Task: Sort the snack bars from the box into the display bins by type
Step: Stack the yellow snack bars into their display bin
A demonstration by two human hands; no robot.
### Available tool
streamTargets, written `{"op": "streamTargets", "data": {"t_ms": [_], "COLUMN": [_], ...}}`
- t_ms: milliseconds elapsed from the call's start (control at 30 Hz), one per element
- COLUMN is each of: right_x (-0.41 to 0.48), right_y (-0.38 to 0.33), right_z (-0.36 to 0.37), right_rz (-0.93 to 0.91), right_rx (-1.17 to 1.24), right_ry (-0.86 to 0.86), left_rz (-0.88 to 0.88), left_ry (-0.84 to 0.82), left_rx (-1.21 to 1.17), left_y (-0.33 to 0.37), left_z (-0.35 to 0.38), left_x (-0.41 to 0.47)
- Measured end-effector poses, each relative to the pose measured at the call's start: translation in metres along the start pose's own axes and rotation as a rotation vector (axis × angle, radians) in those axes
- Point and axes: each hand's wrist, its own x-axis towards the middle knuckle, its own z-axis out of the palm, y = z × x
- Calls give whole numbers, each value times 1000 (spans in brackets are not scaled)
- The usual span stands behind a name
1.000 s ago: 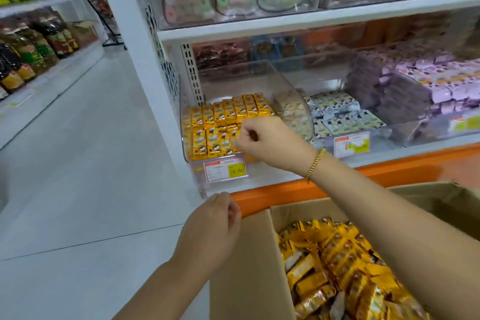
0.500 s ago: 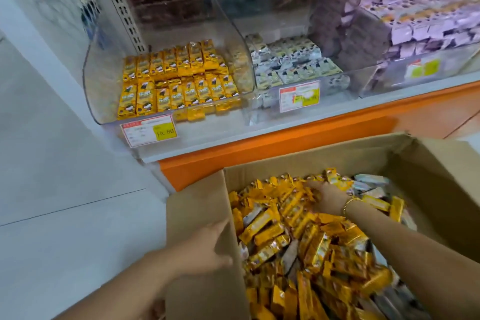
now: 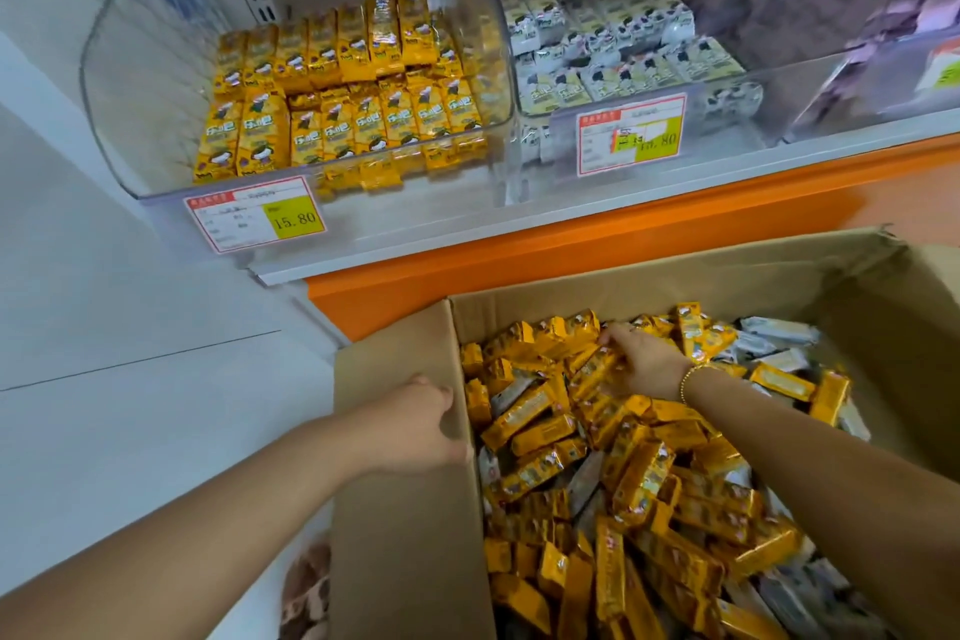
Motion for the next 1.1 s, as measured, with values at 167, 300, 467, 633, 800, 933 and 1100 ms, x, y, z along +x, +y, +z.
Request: {"op": "streamTargets", "data": {"t_ms": [167,300,467,633,800,933,1100], "right_x": [3,-5,-35,-65,-91,-137,-177], "right_y": [-17,-33,-33,-21,-34,-83,-174], "right_z": [-3,-3,4,11,-37,-92,-116], "right_rz": [-24,33,113,282,181,-74,-350], "right_rx": [-398,-588,-488,-262,159,654,702], "right_ry": [-239,-309,-206,-49,127,358,558], "left_rz": [-5,-14,-5,1,55,150,476], "left_ry": [4,7,-2,59,309,277,165], "left_rx": [31,11,-68,-101,-392,-950,-1467], "left_y": [1,-1,4,7,5,9,33], "left_z": [-1,1,6,10,-7,-32,-68], "left_x": [-2,-4,-12,-23,-42,-65,-102]}}
